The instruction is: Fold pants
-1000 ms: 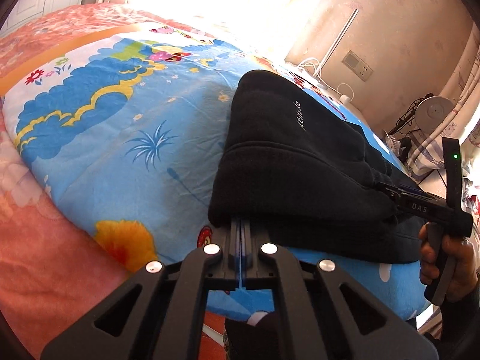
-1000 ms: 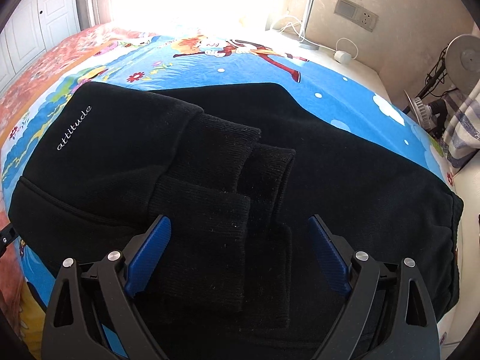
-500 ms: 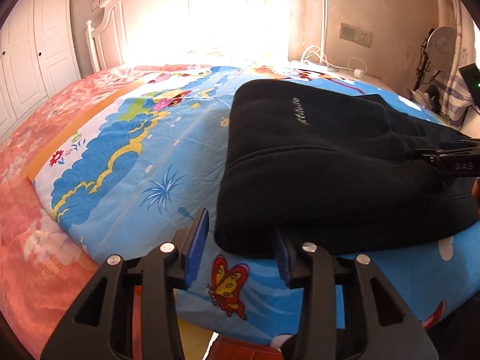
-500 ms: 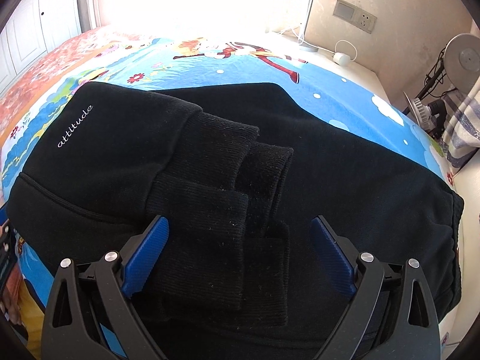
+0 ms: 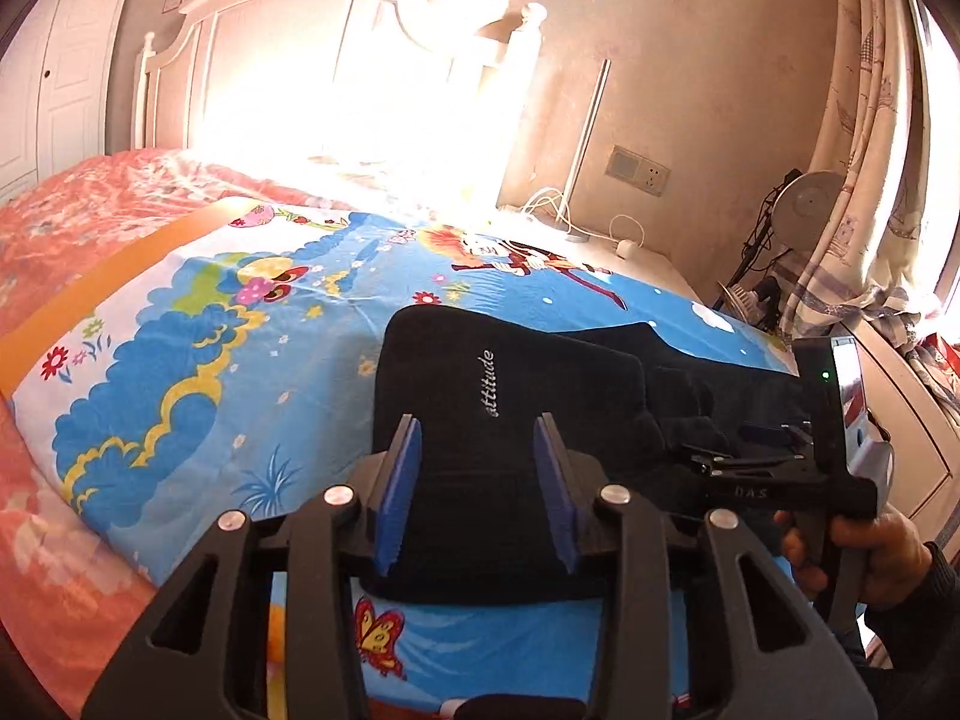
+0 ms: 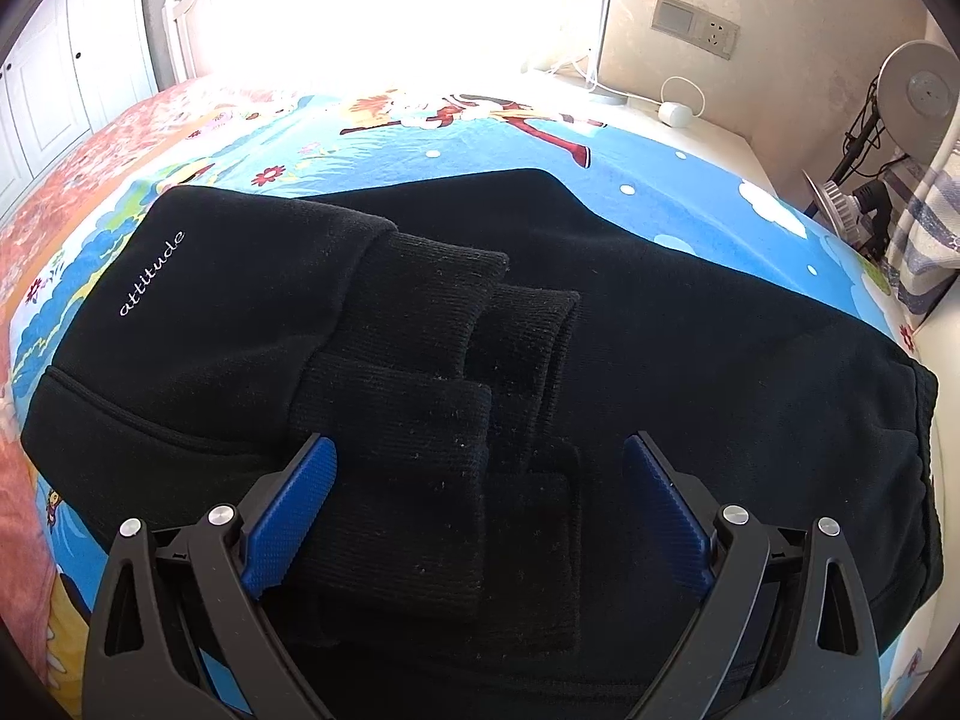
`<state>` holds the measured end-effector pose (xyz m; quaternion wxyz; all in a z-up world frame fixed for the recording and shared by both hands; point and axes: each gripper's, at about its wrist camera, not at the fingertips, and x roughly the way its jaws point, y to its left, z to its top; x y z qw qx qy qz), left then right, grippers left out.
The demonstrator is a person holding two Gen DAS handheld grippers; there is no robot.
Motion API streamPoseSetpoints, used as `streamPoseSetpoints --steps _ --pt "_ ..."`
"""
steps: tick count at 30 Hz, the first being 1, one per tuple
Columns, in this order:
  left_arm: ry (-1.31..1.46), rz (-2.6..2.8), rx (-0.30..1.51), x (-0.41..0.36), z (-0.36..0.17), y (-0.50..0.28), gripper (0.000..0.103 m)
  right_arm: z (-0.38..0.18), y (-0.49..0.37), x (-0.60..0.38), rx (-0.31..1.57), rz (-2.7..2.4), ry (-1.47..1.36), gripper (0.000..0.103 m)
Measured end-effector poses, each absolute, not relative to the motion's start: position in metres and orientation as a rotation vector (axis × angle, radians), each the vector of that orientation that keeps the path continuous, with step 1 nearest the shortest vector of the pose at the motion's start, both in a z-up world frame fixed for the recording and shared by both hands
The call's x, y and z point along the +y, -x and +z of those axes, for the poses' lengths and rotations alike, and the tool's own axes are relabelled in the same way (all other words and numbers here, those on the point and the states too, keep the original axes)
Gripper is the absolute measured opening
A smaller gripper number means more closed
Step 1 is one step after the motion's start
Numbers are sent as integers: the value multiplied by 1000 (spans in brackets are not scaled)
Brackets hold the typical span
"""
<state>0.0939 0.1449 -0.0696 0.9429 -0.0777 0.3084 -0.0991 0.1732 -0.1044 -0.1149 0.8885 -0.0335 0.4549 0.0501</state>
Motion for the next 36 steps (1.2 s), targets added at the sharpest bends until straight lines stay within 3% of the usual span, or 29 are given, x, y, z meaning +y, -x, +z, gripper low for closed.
streamPoseSetpoints --steps 4,10,12,17,20,22,24,36 --pt "150 -169 955 126 -130 -155 48 -111 -169 -110 920 113 58 98" --pt "72 -127 918 113 -130 -155 48 -68 -154 -117 774 202 -67 98" --pt "52 -117 905 111 -117 -159 35 -71 -158 -105 822 221 -65 98" --pt "33 -152 830 108 -74 -204 33 -124 -167 -82 999 210 -21 99" --pt "2 -138 900 105 -88 -254 33 -124 -165 -78 992 190 -10 99" --pt "-29 -88 977 107 -113 -285 26 -125 -166 -78 999 189 -11 99" --pt "-3 -104 977 111 -122 -299 28 -126 -165 -77 991 187 -7 99" --pt "111 48 860 137 -107 -210 28 -128 -164 -77 981 184 -5 99"
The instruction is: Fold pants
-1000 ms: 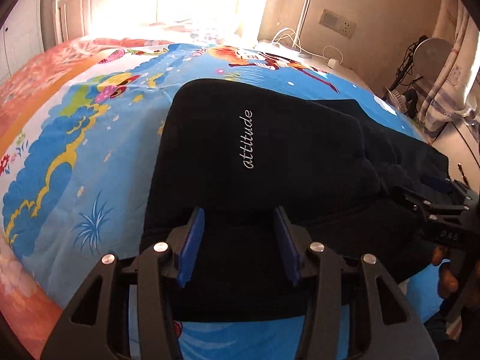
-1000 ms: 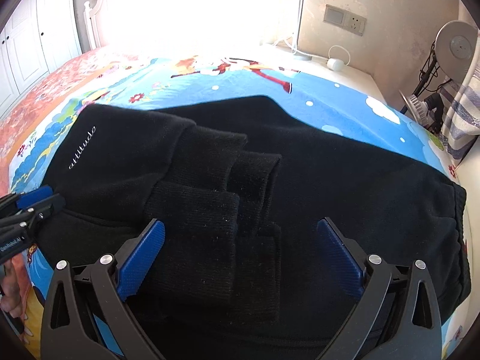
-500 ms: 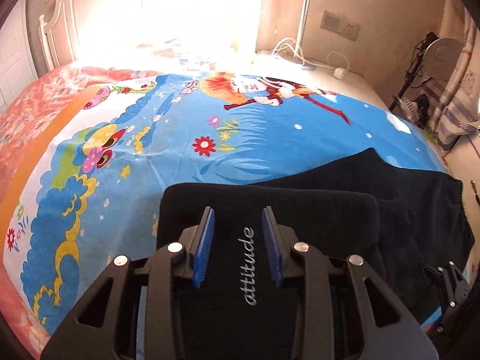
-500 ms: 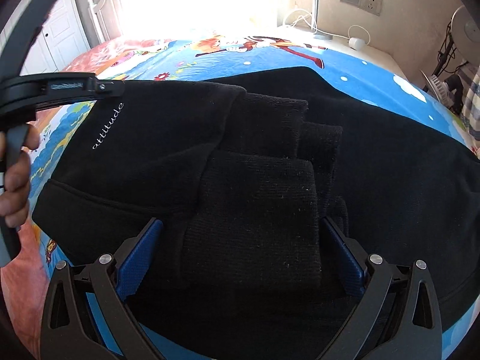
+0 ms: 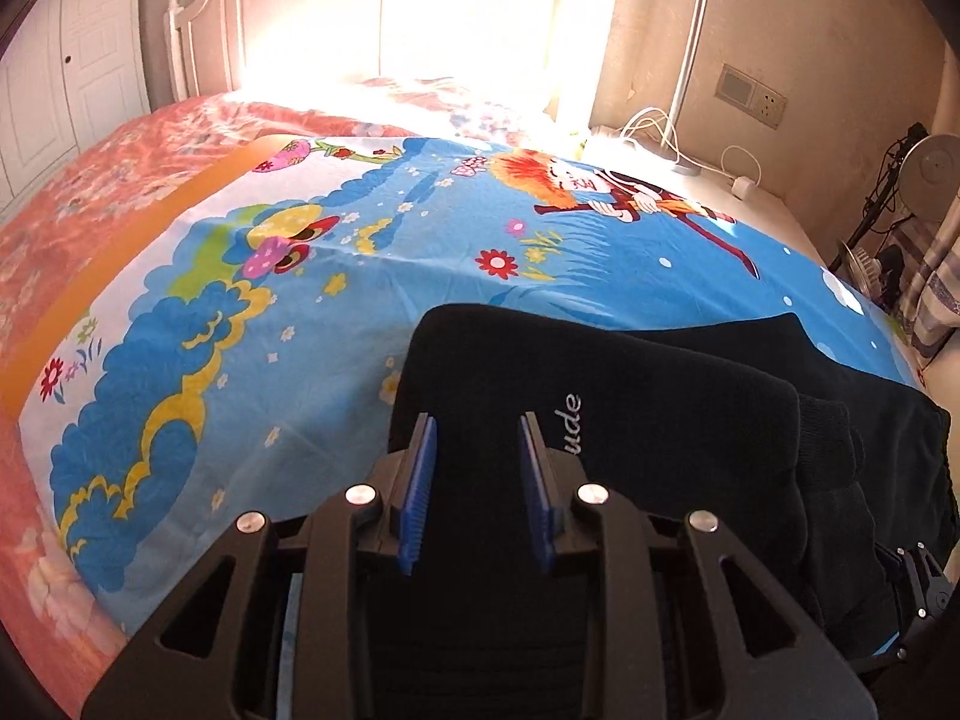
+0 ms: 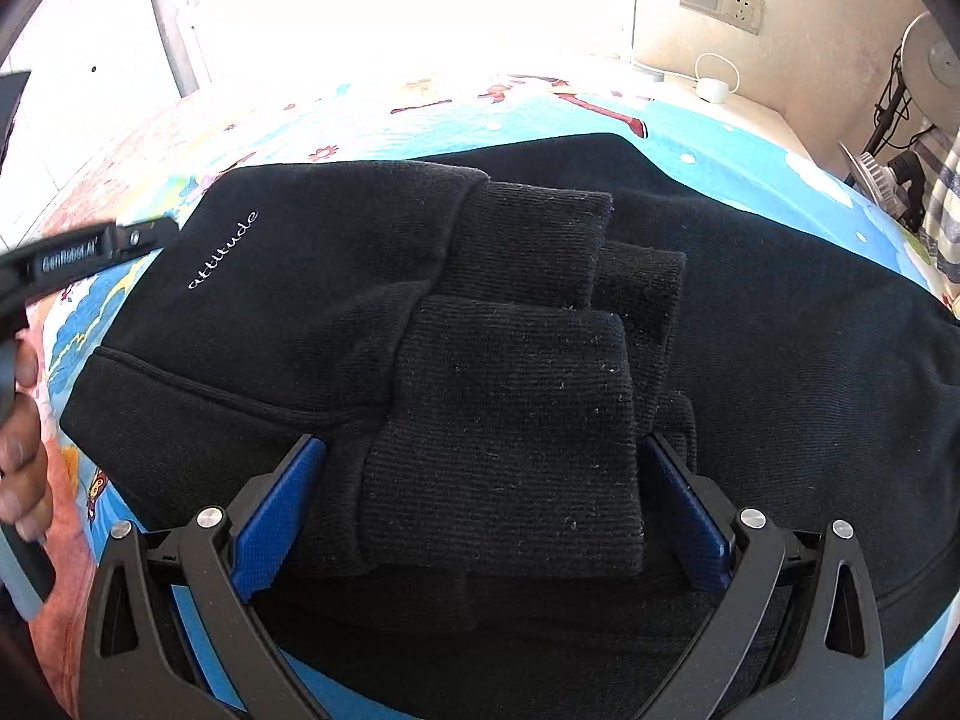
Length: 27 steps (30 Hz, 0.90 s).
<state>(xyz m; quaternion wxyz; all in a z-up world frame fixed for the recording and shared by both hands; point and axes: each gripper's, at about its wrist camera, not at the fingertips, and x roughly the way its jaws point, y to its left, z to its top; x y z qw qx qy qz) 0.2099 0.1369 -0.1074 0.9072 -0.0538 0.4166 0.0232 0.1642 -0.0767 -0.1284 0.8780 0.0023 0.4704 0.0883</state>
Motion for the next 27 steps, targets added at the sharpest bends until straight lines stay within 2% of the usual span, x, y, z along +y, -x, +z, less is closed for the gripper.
streamPoseSetpoints --steps 2,3,9,13,21,24,27 --pt "108 38 916 140 -132 -205 29 -128 -162 -75 979 183 -4 99" --pt "86 36 886 139 -136 -202 29 -128 -161 -74 977 182 -2 99" --pt "109 -2 801 134 -111 -171 29 -128 -159 -72 973 179 5 99" --pt "72 -15 837 127 -138 -156 33 -122 -156 -71 969 174 19 98" --pt "53 -9 805 122 -139 -154 33 -90 -206 -84 880 124 -39 98" --pt "62 -18 802 124 -138 -154 33 -113 -241 -85 987 48 53 97" --pt "139 -40 768 134 -125 -145 36 -123 -244 -97 1010 76 -6 96"
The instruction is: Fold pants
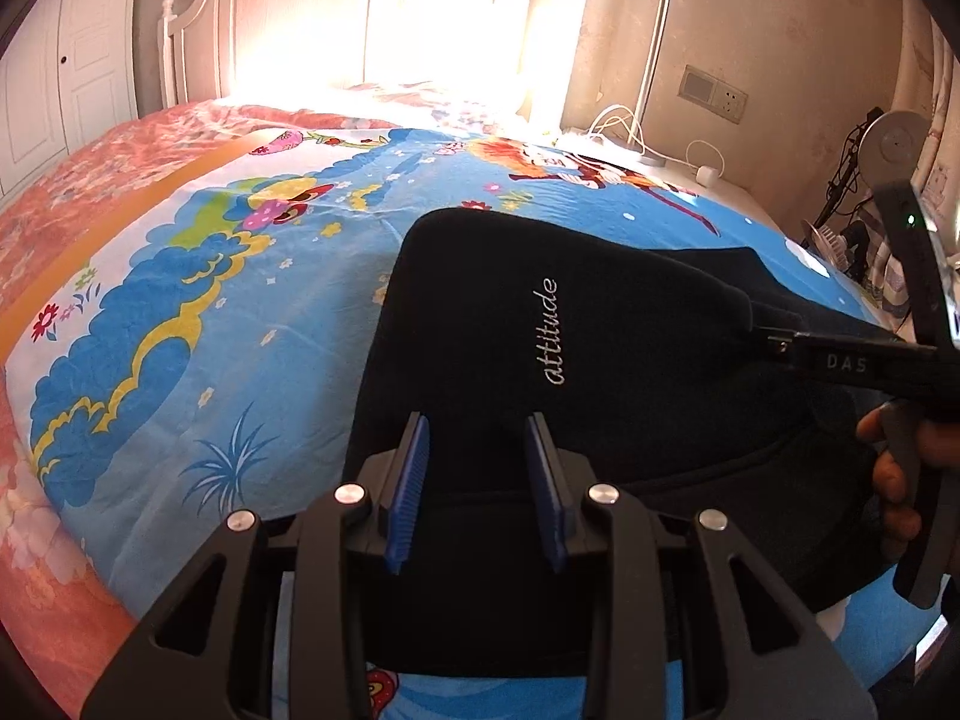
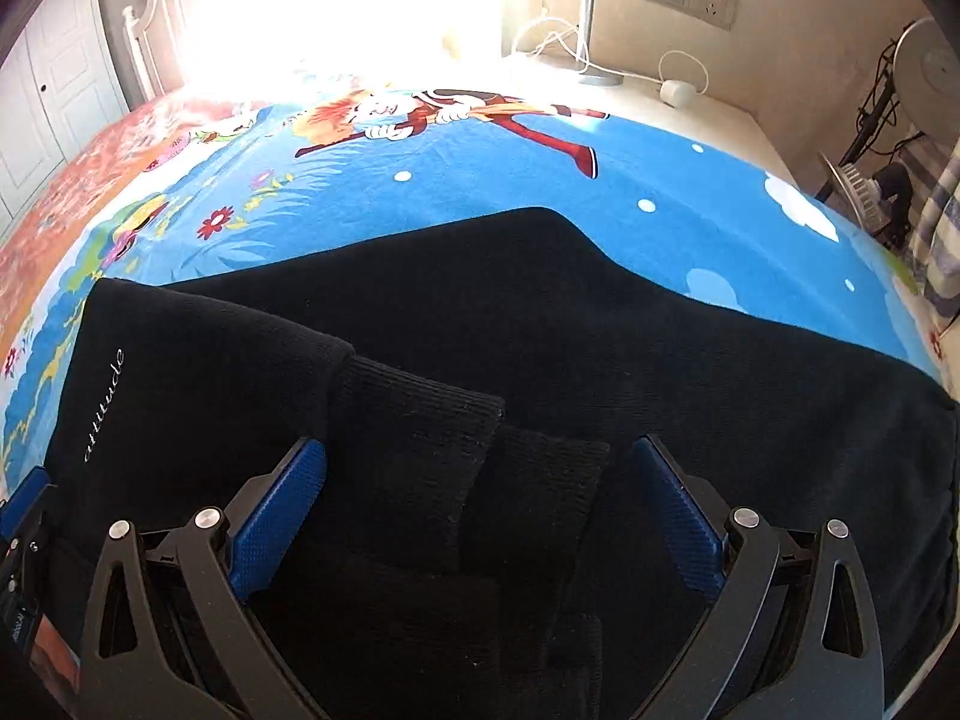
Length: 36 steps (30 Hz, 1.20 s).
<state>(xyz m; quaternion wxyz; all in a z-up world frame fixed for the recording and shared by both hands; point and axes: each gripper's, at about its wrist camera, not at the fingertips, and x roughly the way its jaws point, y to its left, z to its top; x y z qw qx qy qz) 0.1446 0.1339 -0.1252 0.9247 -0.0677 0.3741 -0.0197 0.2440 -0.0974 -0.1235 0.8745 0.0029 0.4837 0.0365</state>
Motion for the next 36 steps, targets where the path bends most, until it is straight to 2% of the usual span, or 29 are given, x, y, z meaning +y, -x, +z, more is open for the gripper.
streamPoseSetpoints --steps 4,7,10,14,18,23,26,29,36 --pt "169 -20 691 145 -109 -122 39 -126 -238 -98 986 70 26 96" --pt "169 -8 759 150 -127 -120 41 -118 -230 -105 979 66 -42 96" --pt "135 -5 753 148 -130 -117 43 -96 -194 -99 902 98 -3 97" --pt "204 -3 774 157 -134 -121 51 -92 -154 -95 893 114 31 97" --pt "228 6 711 159 -122 -106 50 -117 -152 -100 958 82 25 97" --pt "164 -35 583 144 -95 -85 50 -120 -150 -100 950 80 32 97" --pt "104 -86 597 124 -101 -85 50 -122 -150 -101 950 81 18 97" --pt "46 -105 720 105 -127 -98 50 -123 -149 -102 947 82 23 97" --pt "-5 -91 703 101 -134 -95 51 -123 -148 -104 946 86 13 97"
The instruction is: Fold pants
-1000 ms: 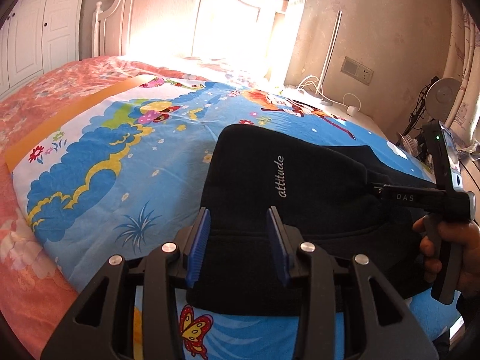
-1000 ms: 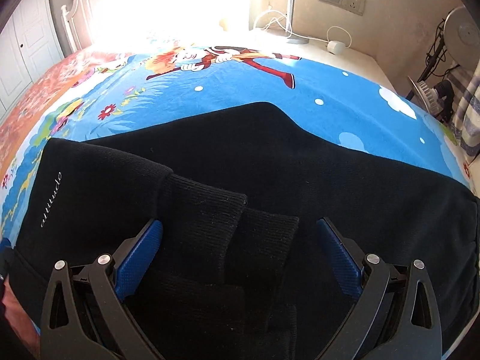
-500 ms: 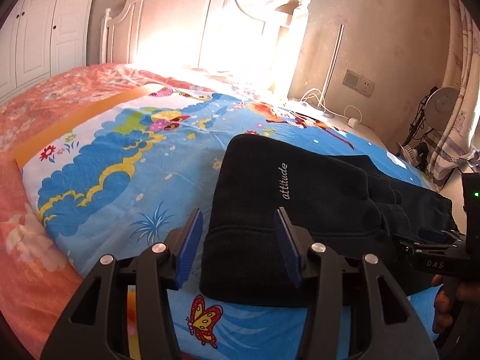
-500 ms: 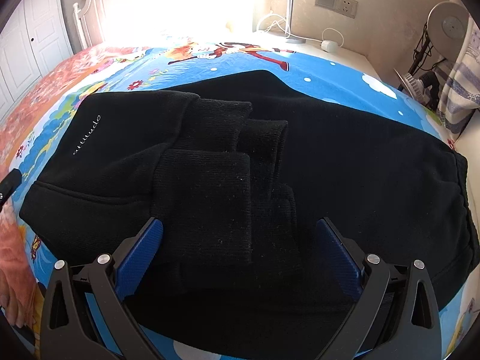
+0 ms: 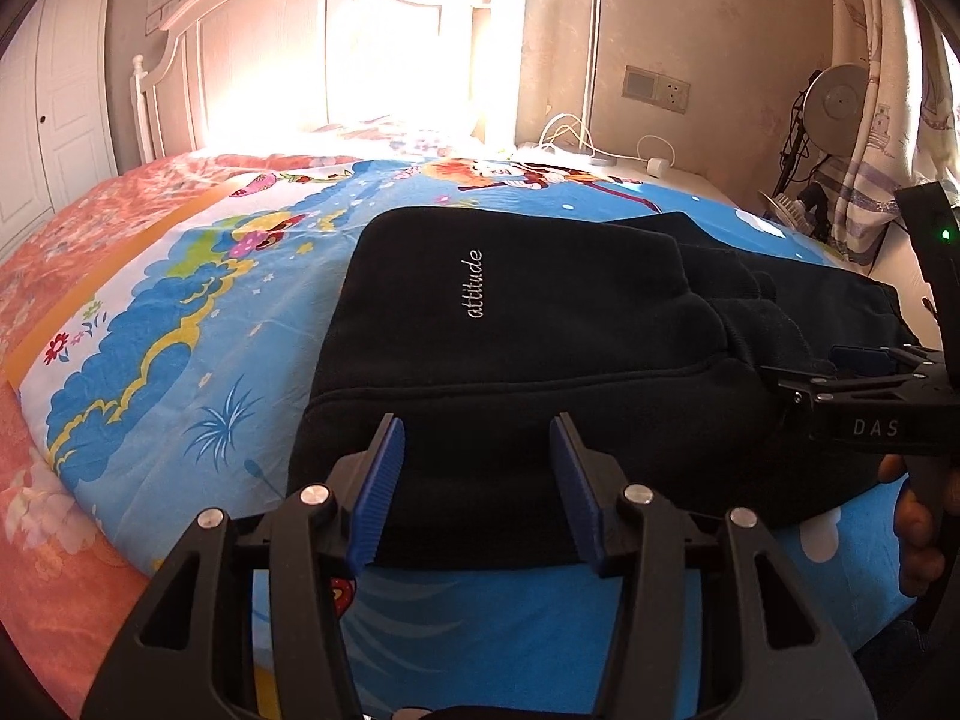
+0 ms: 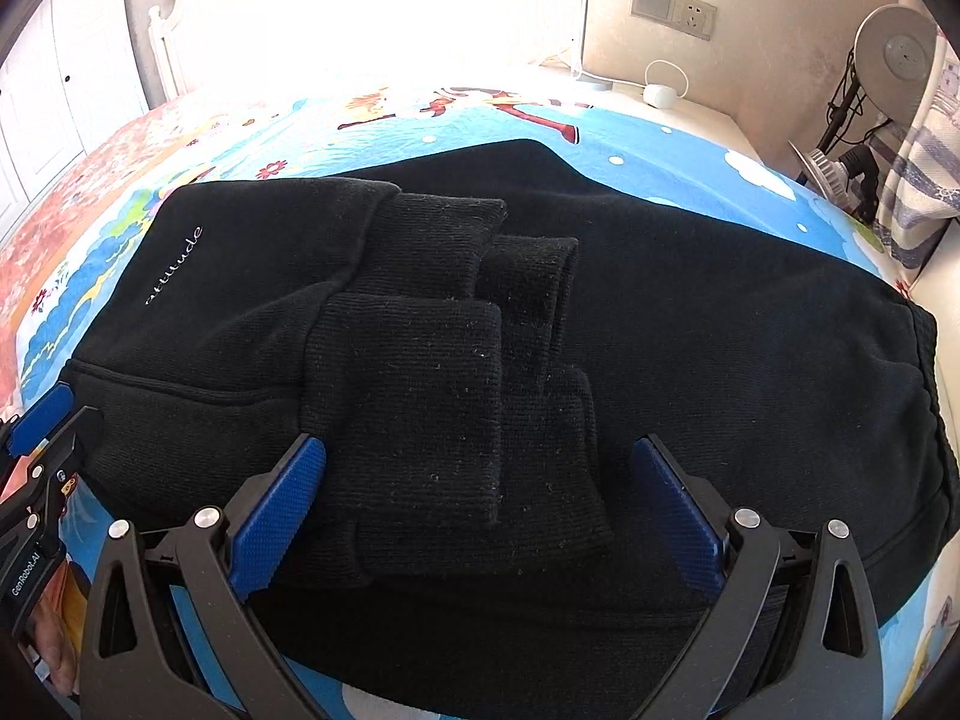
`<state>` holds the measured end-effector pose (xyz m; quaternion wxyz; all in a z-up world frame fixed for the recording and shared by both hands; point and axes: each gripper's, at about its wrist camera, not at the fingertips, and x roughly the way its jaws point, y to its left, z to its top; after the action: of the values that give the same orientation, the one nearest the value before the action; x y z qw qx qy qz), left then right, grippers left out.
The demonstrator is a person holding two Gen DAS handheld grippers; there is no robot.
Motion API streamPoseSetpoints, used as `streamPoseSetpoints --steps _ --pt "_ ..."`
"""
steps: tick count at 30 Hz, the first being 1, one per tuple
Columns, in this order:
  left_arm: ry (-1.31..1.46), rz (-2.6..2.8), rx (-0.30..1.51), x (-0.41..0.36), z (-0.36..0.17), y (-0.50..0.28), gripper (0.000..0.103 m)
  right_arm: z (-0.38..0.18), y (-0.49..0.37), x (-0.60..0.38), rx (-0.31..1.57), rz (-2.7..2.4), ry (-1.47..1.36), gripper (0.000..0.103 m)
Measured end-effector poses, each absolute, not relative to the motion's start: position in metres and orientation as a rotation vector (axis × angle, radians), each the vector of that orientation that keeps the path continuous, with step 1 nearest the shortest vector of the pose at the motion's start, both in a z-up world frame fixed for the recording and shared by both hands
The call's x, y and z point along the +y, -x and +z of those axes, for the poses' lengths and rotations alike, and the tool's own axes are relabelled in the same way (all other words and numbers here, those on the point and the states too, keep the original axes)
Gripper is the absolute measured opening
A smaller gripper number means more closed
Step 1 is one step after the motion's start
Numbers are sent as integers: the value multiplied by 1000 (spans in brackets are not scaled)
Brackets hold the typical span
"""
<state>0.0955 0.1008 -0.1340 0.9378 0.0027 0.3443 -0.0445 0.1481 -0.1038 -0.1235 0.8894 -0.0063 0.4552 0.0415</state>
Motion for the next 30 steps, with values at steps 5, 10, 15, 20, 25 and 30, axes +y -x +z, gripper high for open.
streamPoseSetpoints --steps 5,10,15,20,25,30 --pt "-16 -80 695 99 -136 -94 51 -111 -148 -104 908 81 12 97" --pt "-17 -74 693 99 -135 -94 51 -91 -177 -107 874 99 -64 97" --pt "-13 -74 700 99 -135 -94 51 -105 -226 -99 910 -17 66 97" --pt "-20 -70 695 97 -136 -92 51 -111 -225 -119 944 -7 -23 97" --pt "-17 -69 694 96 -136 -92 51 -87 -176 -104 893 66 -44 97" --pt "-14 -64 701 97 -135 -92 51 -108 -153 -81 947 71 38 97"
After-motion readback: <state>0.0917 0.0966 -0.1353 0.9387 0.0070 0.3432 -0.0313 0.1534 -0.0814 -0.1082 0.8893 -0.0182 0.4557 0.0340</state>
